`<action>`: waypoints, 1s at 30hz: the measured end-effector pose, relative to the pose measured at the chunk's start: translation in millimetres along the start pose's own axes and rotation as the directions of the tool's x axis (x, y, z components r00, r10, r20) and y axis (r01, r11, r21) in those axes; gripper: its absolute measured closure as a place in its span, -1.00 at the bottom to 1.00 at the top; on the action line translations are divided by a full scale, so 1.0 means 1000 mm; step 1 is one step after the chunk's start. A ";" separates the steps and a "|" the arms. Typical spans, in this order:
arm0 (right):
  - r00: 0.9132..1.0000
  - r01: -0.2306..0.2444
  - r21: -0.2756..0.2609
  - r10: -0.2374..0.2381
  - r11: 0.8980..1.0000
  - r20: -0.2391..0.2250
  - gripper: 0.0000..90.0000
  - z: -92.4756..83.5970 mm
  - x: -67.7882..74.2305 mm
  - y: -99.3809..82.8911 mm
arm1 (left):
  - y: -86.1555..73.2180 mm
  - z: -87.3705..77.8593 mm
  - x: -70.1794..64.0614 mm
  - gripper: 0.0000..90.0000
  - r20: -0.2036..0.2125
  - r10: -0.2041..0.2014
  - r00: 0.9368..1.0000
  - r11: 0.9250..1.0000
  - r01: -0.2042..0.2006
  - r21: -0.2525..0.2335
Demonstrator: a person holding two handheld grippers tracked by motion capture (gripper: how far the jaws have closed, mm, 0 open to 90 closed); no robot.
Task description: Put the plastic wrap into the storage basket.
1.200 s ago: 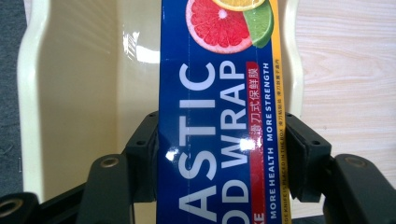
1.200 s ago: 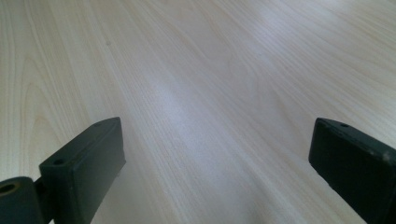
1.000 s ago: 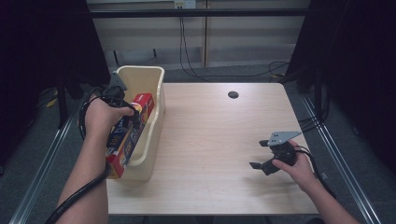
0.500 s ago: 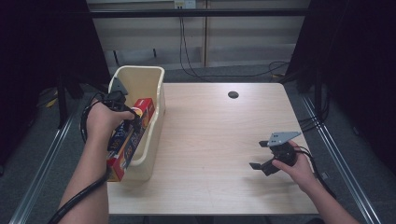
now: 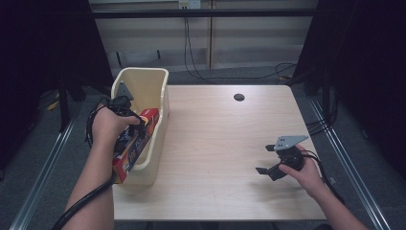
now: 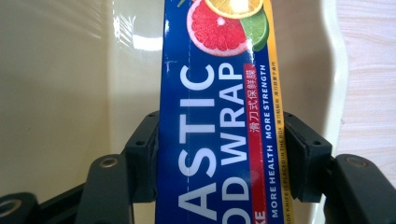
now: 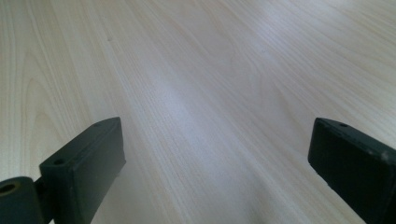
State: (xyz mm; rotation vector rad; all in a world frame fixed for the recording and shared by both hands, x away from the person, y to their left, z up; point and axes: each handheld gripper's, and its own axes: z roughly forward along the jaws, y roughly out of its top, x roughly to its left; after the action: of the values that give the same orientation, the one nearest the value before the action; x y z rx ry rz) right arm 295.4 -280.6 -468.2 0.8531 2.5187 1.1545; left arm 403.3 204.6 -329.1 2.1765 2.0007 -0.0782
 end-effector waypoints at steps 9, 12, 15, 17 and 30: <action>1.000 -0.001 0.002 0.001 1.000 0.000 -0.92 0.000 -0.001 -0.001 | 0.003 0.007 -0.001 -0.12 -0.004 0.002 1.000 1.000 -0.002 0.023; 1.000 -0.001 0.003 0.001 1.000 0.001 -0.92 0.000 -0.001 -0.001 | 0.003 0.008 0.000 -0.12 0.006 -0.009 1.000 1.000 0.008 0.022; 1.000 -0.001 0.004 0.001 1.000 0.000 -0.92 0.000 -0.001 -0.001 | 0.003 0.008 0.000 -0.12 0.002 -0.016 1.000 1.000 0.016 0.027; 1.000 -0.001 0.004 0.001 1.000 0.000 -0.92 0.000 -0.001 -0.001 | 0.004 0.008 0.000 -0.13 -0.015 -0.007 1.000 0.999 0.008 0.032; 1.000 -0.004 0.002 0.004 1.000 0.000 -0.92 0.000 -0.002 -0.002 | 0.007 -0.009 -0.007 -0.26 0.026 0.003 1.000 0.999 -0.002 -0.052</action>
State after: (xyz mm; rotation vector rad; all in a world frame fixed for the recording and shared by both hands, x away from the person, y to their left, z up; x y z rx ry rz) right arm 295.7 -283.2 -469.6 0.8591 2.5200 1.1534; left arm 408.4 198.4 -318.5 2.1353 1.9639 -0.0539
